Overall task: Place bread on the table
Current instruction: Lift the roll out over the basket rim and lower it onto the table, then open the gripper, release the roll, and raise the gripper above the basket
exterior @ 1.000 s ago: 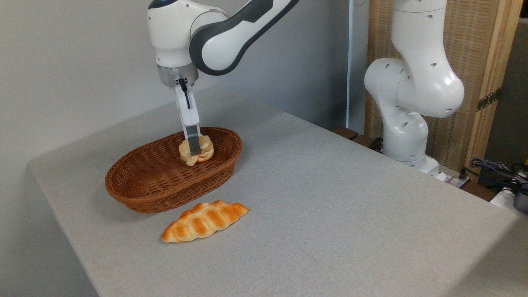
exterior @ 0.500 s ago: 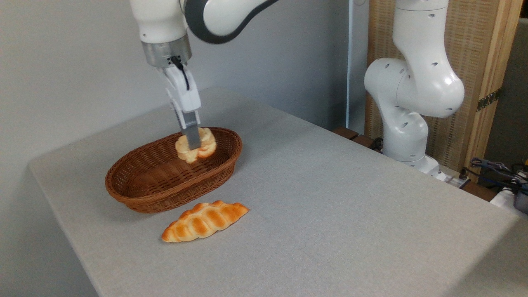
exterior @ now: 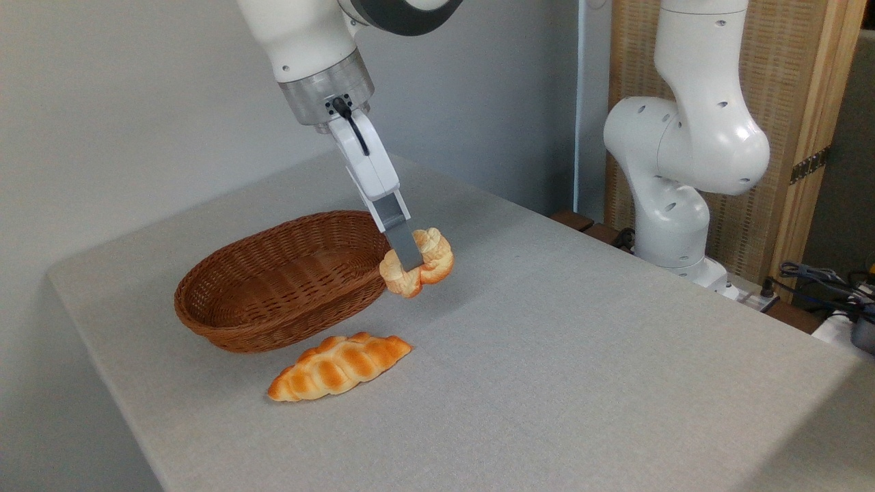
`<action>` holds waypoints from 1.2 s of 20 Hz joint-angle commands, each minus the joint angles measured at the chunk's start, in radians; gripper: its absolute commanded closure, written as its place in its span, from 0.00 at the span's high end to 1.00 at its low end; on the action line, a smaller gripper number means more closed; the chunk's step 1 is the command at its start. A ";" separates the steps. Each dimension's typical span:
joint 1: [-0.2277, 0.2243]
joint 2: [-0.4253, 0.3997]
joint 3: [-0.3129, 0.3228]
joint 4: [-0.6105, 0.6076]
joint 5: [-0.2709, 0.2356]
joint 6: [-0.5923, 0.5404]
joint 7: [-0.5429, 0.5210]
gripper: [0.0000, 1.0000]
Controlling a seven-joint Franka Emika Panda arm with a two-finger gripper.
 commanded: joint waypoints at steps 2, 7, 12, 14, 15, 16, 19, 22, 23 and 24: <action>-0.014 -0.012 0.032 0.000 0.016 -0.015 0.010 1.00; -0.012 -0.012 0.039 0.012 0.012 -0.009 0.006 1.00; -0.014 -0.012 0.136 0.089 -0.083 -0.003 0.009 1.00; -0.012 -0.009 0.182 0.124 -0.138 -0.002 0.006 1.00; -0.014 -0.004 0.187 0.135 -0.163 0.001 0.001 1.00; -0.012 -0.001 0.188 0.143 -0.178 0.011 -0.011 1.00; -0.012 0.005 0.174 0.163 -0.217 0.067 -0.155 1.00; -0.014 0.005 0.148 0.164 -0.231 0.126 -0.282 1.00; -0.014 0.005 0.148 0.164 -0.229 0.126 -0.284 1.00; -0.014 0.005 0.148 0.163 -0.228 0.124 -0.281 1.00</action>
